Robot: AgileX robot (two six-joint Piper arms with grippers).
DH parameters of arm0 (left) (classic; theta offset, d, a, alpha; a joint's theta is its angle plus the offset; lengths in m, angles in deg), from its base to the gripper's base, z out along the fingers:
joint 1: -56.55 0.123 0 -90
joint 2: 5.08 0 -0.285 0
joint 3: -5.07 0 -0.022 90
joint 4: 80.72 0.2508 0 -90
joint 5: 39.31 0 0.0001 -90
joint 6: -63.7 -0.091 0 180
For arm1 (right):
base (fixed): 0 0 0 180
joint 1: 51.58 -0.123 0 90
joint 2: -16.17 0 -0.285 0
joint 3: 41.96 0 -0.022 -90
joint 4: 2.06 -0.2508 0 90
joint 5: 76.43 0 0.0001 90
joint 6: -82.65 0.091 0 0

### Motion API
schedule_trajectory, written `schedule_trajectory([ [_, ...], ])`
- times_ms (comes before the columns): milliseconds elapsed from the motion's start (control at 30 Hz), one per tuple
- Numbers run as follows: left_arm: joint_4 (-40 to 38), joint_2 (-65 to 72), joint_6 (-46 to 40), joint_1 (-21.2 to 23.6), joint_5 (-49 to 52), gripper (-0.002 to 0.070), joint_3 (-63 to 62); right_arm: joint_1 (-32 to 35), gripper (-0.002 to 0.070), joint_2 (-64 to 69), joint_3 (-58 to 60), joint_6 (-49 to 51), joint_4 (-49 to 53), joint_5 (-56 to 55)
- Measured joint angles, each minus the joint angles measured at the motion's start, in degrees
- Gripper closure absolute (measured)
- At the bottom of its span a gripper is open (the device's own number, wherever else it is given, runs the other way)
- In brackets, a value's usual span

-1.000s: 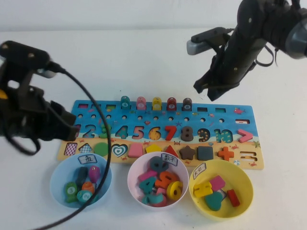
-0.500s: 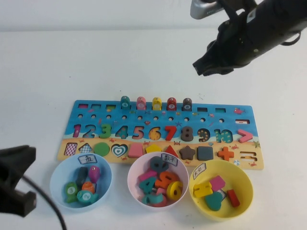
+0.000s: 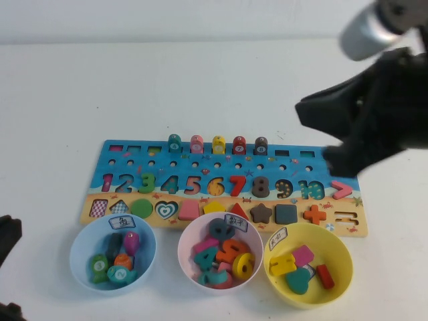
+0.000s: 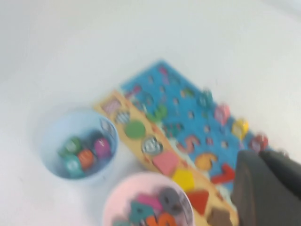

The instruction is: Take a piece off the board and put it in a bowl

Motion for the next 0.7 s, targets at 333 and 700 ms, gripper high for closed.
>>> schedule_trajectory([
  [333,0.09,0.0,0.0,0.0,0.19,0.0676,0.0,-2.94,0.0694,-18.54,11.36,0.0,-0.13,-5.19],
  [700,0.13,0.0,-0.34,0.0,0.24,0.0677,0.0,-2.94,0.0694,-23.09,14.22,0.0,0.29,13.16],
])
